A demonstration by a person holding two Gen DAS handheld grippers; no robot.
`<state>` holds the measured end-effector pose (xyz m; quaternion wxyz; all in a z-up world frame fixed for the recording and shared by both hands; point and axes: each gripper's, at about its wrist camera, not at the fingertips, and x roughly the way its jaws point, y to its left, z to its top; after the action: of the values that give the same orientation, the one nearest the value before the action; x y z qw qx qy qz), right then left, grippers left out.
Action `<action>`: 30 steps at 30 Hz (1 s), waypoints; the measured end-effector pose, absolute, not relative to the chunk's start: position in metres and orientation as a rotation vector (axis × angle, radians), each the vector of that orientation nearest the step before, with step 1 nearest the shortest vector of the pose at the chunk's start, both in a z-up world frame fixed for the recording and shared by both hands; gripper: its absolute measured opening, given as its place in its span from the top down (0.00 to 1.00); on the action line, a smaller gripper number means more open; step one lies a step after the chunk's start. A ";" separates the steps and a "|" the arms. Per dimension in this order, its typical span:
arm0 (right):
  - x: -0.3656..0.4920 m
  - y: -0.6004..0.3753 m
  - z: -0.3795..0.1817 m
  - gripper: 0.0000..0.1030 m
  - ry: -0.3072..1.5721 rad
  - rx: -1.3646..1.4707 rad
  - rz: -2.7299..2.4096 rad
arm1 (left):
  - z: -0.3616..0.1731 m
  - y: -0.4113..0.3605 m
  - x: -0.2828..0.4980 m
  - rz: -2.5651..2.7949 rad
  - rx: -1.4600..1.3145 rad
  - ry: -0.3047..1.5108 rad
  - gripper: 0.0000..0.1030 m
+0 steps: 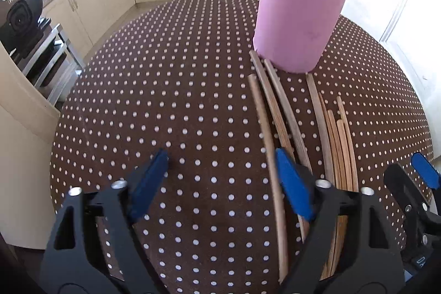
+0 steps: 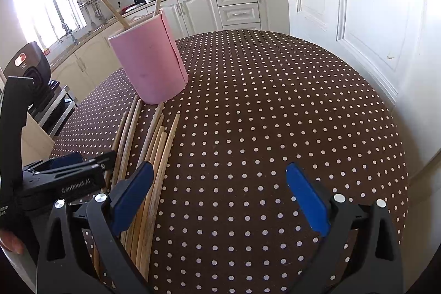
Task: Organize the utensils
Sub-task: 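Lower the left gripper onto another chopstick and close on it, then close the right gripper on a wooden chopstick while the left gripper lifts its chopstick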
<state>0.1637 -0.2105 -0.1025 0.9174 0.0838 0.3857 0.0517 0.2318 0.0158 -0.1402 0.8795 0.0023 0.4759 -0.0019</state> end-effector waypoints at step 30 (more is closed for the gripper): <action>0.193 -0.174 -0.115 0.09 0.886 0.000 0.014 | -0.140 0.044 0.195 -0.250 0.012 0.902 0.90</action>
<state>0.1928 -0.1736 -0.1151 0.9034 0.0000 0.4288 0.0067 0.1950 0.0435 -0.1399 0.8924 0.0056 0.4347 -0.1206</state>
